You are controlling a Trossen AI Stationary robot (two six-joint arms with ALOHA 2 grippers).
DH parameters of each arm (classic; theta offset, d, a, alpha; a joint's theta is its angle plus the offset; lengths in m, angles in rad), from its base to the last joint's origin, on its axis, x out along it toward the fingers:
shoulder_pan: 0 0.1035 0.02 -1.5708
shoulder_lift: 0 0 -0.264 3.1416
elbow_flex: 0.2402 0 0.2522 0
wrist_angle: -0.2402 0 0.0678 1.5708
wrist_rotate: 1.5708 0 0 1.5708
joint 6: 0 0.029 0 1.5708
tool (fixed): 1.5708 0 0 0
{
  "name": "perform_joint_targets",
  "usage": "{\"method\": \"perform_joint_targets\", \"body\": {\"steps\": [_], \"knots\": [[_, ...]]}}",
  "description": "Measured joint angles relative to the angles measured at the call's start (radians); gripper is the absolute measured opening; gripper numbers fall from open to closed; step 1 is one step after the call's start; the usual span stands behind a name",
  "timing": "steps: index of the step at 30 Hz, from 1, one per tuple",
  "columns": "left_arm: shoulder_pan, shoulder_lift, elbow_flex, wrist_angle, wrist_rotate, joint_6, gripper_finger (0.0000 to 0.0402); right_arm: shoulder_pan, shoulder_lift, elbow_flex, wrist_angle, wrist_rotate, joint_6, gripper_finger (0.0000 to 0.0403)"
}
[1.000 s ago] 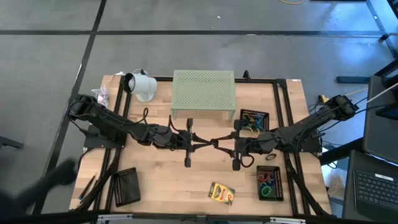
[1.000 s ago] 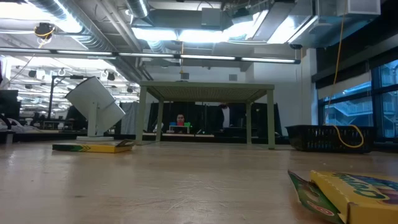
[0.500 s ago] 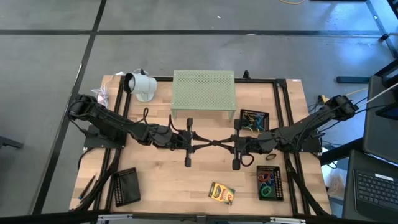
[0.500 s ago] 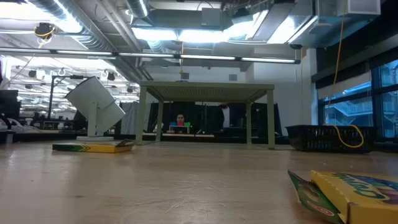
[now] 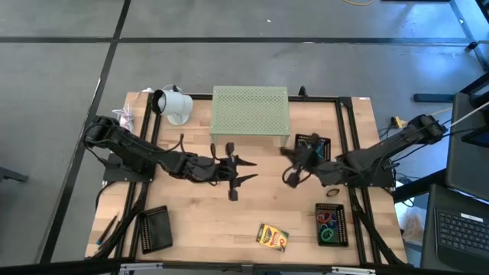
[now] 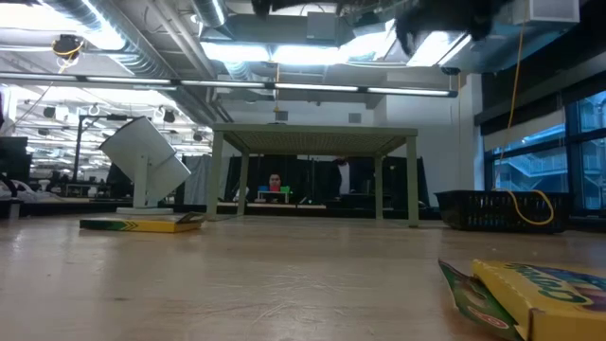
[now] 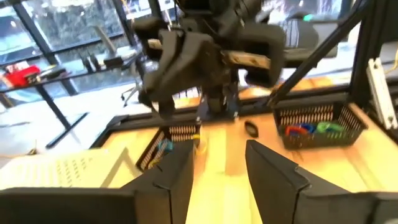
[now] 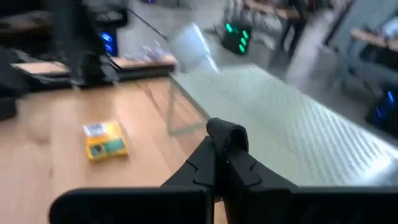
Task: Pick & Place Office Desk Supplies
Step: Put the black rubber band into the top right black bin
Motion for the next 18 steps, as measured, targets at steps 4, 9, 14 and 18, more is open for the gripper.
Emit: {"method": "perform_joint_targets", "body": {"steps": [4, 9, 14, 18], "knots": [[0.000, 0.000, 0.000, -0.038, -0.003, -0.038, 0.0140, -0.023, -0.087, 0.000, -0.299, -0.008, 0.263, 0.0007], [0.000, 0.000, 0.000, -0.046, -0.003, -0.040, 0.0137, -0.096, -0.138, 0.000, -0.692, -0.113, 0.620, 0.0007], [0.000, 0.000, 0.000, -0.048, -0.003, -0.040, 0.0137, -0.180, -0.126, 0.000, -0.975, -0.260, 0.881, 0.0009], [0.000, 0.000, 0.000, -0.053, -0.003, -0.040, 0.0137, -0.226, -0.114, -0.001, -1.045, -0.284, 0.956, 0.0011]]}}
